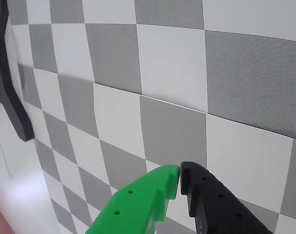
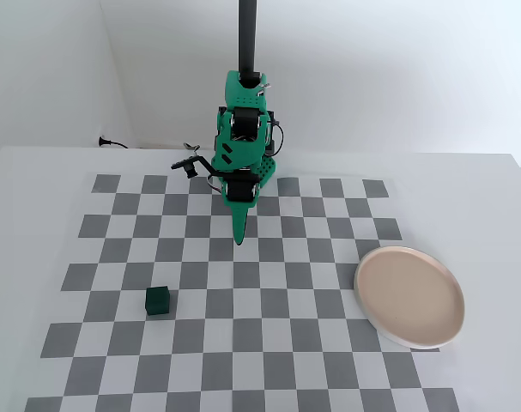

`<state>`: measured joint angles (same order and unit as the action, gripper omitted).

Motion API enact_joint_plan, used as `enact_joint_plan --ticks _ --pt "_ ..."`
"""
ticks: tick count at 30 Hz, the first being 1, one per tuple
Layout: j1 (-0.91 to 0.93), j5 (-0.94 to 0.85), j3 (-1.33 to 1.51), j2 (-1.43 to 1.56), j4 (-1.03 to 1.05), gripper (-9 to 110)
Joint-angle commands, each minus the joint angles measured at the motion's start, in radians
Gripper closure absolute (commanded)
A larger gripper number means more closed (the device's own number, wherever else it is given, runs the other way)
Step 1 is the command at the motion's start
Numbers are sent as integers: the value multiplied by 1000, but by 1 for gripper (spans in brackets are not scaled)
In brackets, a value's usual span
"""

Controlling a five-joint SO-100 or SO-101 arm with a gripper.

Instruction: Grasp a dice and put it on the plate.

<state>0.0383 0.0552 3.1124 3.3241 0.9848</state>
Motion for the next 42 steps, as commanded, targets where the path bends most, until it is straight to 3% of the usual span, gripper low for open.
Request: enact_joint_plan --ticks 1,23,42 --pt "-2 -6 -28 11 -17 106" --pt "-26 -78 -18 12 -75 106" --pt "-115 -979 -35 8 -189 106"
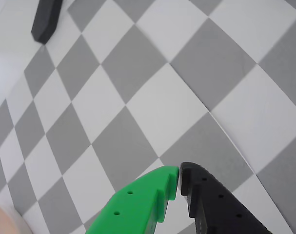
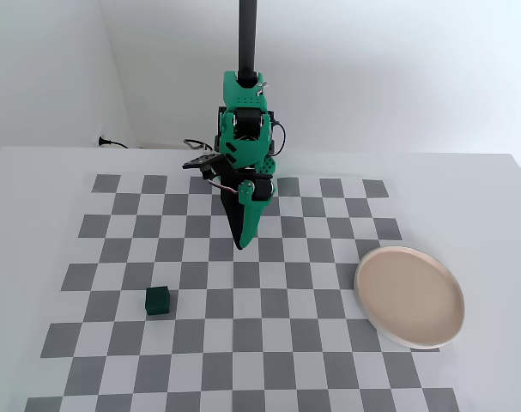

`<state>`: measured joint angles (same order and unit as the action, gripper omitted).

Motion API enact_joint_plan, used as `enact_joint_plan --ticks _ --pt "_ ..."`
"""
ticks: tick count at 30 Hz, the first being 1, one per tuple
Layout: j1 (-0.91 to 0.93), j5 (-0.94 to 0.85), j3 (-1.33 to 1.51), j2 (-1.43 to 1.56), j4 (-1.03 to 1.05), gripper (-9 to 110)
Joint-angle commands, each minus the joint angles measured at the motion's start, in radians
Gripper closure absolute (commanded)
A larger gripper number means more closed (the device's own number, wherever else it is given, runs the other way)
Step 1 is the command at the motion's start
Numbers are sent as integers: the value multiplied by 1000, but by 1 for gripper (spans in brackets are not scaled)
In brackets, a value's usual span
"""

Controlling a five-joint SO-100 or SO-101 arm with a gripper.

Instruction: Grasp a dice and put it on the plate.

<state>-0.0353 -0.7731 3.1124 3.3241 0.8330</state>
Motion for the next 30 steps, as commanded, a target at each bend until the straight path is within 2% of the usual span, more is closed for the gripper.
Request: enact_joint_plan --ticks 1,9,15,24,30 --pt "-61 -210 -38 8 -37 106" --pt "-153 -611 -41 6 -64 106" --pt "-172 -770 -58 6 -58 106" --pt "-127 -776 -121 5 -66 106" --pt "-112 -736 -313 -284 -104 106"
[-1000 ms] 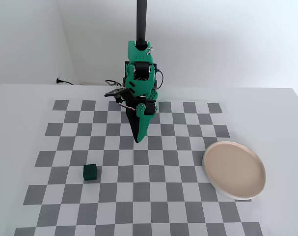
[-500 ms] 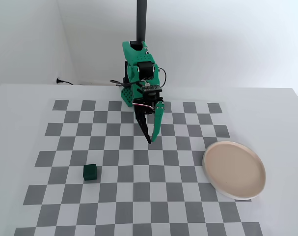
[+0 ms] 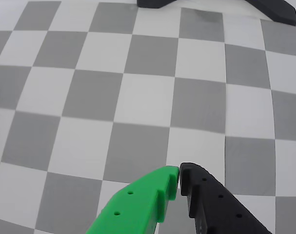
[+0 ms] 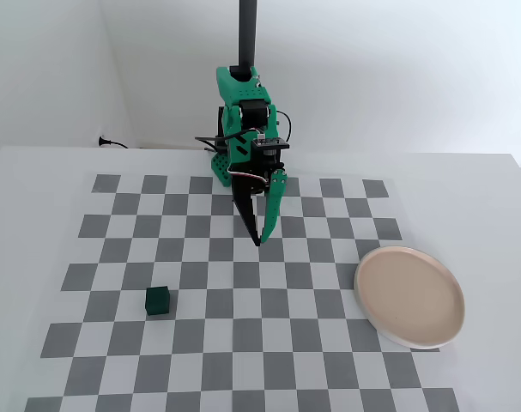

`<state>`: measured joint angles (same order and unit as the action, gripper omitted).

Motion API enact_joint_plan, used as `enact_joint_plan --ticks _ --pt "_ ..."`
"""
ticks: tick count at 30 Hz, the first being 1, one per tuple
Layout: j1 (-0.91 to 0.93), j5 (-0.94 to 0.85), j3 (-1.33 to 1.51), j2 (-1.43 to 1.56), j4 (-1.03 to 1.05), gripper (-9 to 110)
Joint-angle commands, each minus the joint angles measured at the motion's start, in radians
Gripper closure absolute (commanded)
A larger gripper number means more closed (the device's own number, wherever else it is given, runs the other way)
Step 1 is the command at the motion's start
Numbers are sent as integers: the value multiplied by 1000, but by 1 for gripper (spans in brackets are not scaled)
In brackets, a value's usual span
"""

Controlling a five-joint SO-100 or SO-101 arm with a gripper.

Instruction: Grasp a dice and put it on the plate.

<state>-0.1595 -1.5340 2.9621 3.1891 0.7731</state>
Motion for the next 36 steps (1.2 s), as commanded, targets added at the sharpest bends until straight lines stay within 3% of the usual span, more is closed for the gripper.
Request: enact_joint_plan --ticks 1,36 --pt "18 37 -198 -196 -61 106" --pt "405 57 -393 -558 -249 106"
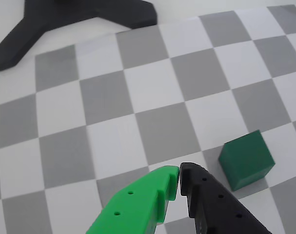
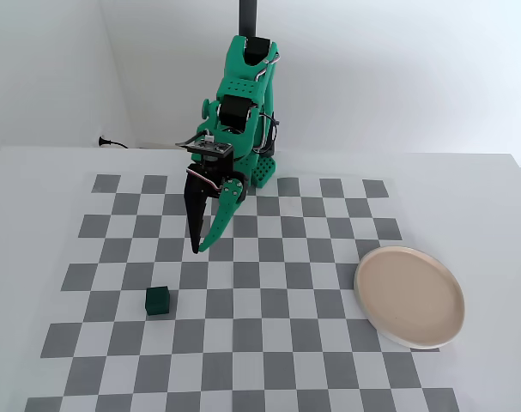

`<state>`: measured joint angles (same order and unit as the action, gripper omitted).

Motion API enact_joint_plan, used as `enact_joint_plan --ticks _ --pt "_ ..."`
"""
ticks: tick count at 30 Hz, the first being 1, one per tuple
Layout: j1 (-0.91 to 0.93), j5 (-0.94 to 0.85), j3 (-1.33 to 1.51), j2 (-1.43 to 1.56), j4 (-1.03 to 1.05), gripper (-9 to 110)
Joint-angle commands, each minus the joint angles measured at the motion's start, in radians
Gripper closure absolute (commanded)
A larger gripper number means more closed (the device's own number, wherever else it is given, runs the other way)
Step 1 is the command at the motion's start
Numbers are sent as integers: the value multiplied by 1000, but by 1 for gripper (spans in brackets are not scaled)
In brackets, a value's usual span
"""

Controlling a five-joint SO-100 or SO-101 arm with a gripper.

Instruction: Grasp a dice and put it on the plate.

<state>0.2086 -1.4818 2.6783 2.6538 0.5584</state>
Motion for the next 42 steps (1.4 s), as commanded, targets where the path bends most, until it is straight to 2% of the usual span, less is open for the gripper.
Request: enact_joint_plan --ticks 1,19,20,23,31,42 --pt "52 5 -112 -35 -44 106" --pt "181 -14 -144 -204 -143 105" --pt "181 -17 -144 -204 -137 104" --pt "176 -20 -146 -201 -124 88" --pt "179 -11 -184 -255 -127 73" --pt "212 -2 -278 -465 -210 71"
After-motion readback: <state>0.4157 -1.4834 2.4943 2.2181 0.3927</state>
